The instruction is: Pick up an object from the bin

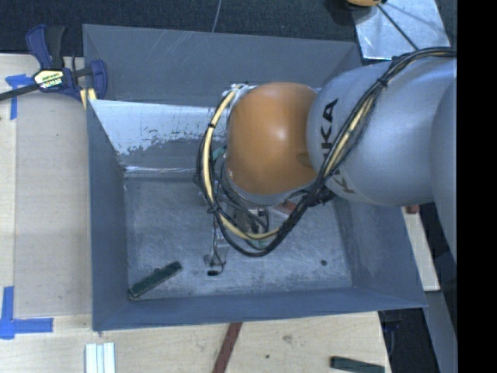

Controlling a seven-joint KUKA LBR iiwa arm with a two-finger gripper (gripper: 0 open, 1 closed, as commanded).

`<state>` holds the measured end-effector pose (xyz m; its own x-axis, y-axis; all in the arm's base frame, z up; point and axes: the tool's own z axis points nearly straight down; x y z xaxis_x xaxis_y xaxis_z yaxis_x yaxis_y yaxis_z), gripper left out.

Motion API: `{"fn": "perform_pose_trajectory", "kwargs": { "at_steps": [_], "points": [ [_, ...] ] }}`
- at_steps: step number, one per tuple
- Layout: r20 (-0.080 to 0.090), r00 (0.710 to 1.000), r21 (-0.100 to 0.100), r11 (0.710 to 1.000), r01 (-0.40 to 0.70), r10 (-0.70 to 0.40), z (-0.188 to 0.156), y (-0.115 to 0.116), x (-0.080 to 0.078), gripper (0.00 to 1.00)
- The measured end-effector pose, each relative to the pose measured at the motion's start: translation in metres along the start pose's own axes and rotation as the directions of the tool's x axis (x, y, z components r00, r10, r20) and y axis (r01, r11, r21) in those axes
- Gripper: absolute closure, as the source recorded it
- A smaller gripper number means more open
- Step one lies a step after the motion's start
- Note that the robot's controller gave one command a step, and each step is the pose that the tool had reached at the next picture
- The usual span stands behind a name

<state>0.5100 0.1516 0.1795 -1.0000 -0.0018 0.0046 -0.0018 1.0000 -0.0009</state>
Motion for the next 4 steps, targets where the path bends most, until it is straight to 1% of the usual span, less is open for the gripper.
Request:
{"fn": "perform_pose_trajectory", "kwargs": {
  "at_steps": [1,2,3,4],
  "points": [
    [0.007,1.000,-0.002,1.000,-0.002,0.002,-0.003,0.000,-0.002,0.00],
    [0.013,0.998,-0.001,0.998,0.069,-0.069,0.030,0.016,-0.004,0.00],
    [0.004,0.960,0.000,0.960,0.279,-0.279,0.062,0.016,0.000,0.00],
    [0.004,0.912,0.001,0.912,0.409,-0.409,0.109,0.051,-0.003,1.00]
  ]
}}
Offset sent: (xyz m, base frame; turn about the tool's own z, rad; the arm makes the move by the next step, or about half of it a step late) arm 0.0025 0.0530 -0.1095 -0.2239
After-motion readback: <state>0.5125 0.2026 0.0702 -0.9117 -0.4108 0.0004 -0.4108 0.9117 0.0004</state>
